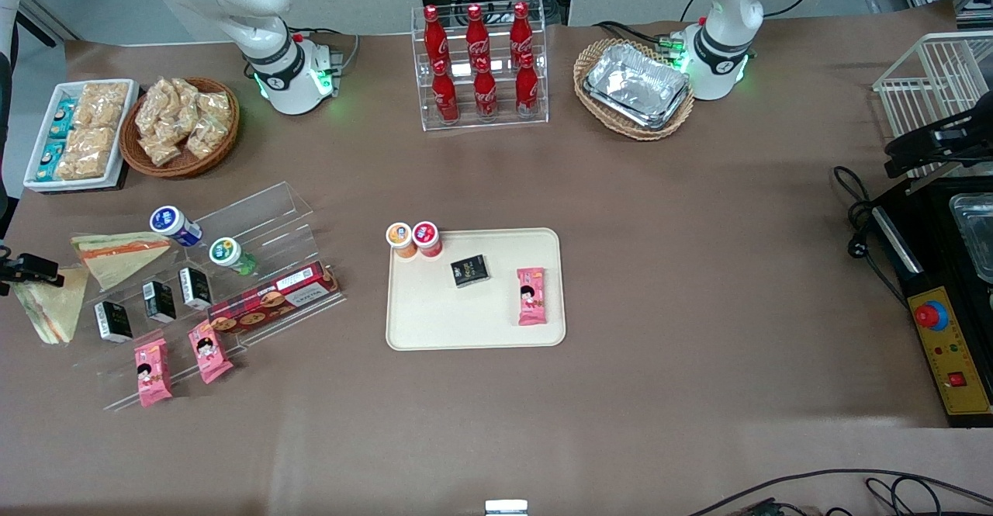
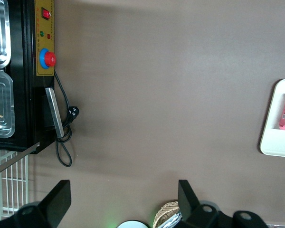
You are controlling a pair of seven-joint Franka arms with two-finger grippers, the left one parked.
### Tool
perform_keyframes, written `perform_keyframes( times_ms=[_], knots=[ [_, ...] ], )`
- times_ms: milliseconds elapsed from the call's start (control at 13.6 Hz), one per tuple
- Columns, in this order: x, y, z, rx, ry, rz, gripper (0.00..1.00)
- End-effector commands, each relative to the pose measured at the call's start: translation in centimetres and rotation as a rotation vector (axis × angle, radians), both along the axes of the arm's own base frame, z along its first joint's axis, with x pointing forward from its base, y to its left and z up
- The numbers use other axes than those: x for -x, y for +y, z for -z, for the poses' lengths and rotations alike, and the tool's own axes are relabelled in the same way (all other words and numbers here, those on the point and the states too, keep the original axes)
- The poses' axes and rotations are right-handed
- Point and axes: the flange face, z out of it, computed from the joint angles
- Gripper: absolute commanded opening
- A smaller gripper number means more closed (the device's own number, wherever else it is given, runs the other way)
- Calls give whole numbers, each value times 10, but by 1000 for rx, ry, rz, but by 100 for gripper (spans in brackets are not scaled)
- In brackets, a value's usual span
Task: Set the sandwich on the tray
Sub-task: 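Lower the right gripper and grasp a wrapped triangular sandwich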
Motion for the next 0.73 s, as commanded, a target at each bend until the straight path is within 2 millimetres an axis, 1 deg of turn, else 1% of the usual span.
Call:
perform_keyframes(
  times_ms=[0, 73, 147, 220, 367, 440, 587, 660],
  knots=[
    [1, -1, 5, -19, -24, -16, 100],
    [1, -1, 6, -21, -24, -14, 96],
    [0, 0, 8, -32, -26, -10, 85],
    [0, 1, 12, -44, -26, -20, 83],
    [1, 1, 16, -62, -32, -39, 73],
    [2, 0, 16, -62, -30, -53, 65],
    [1, 1, 16, -64, -28, -68, 61],
    [0, 1, 12, -60, -32, -83, 57]
  ],
)
